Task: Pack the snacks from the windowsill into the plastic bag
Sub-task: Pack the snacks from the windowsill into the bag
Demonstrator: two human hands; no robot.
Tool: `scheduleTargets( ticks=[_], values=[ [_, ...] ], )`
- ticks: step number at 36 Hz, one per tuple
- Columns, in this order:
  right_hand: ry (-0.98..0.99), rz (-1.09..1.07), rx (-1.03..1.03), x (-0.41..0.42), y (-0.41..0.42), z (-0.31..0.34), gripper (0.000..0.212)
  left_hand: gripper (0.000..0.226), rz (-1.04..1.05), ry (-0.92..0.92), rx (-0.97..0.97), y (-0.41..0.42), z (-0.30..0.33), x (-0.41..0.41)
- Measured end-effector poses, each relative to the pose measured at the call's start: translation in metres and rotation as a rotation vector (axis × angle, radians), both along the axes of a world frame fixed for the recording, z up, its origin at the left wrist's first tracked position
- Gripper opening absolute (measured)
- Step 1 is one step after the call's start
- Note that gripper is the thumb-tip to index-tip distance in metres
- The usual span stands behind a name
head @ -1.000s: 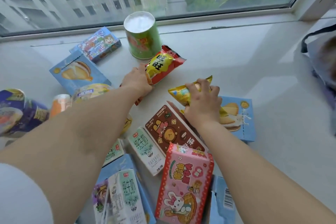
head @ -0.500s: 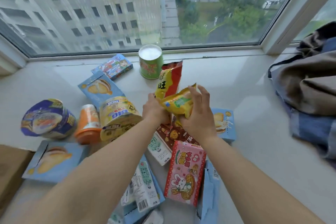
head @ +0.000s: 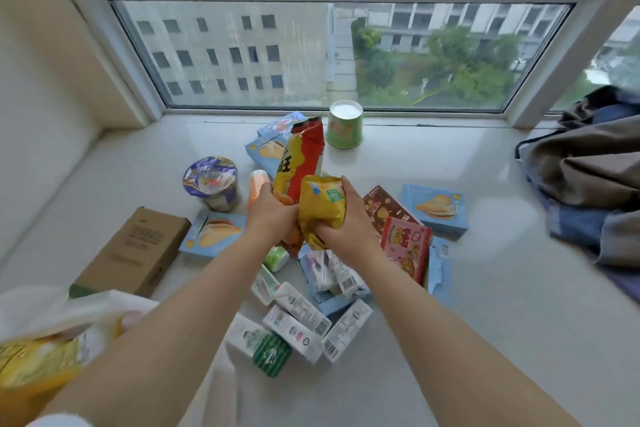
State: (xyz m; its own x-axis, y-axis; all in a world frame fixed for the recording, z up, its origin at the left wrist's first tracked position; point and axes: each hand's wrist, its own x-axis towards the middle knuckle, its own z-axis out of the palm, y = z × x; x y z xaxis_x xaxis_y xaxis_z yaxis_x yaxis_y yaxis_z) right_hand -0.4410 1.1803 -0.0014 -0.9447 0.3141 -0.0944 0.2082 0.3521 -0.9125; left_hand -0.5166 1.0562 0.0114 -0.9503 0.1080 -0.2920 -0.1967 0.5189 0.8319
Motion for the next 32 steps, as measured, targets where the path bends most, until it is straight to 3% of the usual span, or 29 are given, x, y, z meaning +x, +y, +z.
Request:
scheduleTargets(
  ticks=[3,7,12,16,22,28,32],
  values=[
    [-0.02,0.049,-0.013,0.016,-0.042,0.006,0.107,0.072,-0.007,0.022,0.005,-0.048,0.007,0.018],
    [-0.047,0.097,-0.062,0.036,-0.101,0.013,0.111,0.058,-0.009,0.05,-0.015,-0.114,0.013,0.039],
    [-0.033,0.094,-0.198,0.045,-0.178,0.012,0.091,0.061,0.007,0.05,-0.047,-0.193,0.013,0.055],
    [-0.063,0.021,-0.316,0.045,-0.227,-0.005,0.048,0.064,-0.007,0.067,-0.031,-0.251,0.007,0.062],
    [-0.163,-0.092,-0.31,0.062,-0.279,-0.011,0.027,0.068,-0.015,0.131,-0.071,-0.311,-0.001,0.08],
    [-0.327,-0.178,-0.026,0.082,-0.297,-0.031,0.062,0.065,-0.068,0.169,-0.251,-0.362,-0.025,0.102],
    [-0.445,-0.243,-0.251,0.098,-0.306,-0.034,0.06,0.067,-0.129,0.166,-0.422,-0.389,-0.04,0.108]
  ],
)
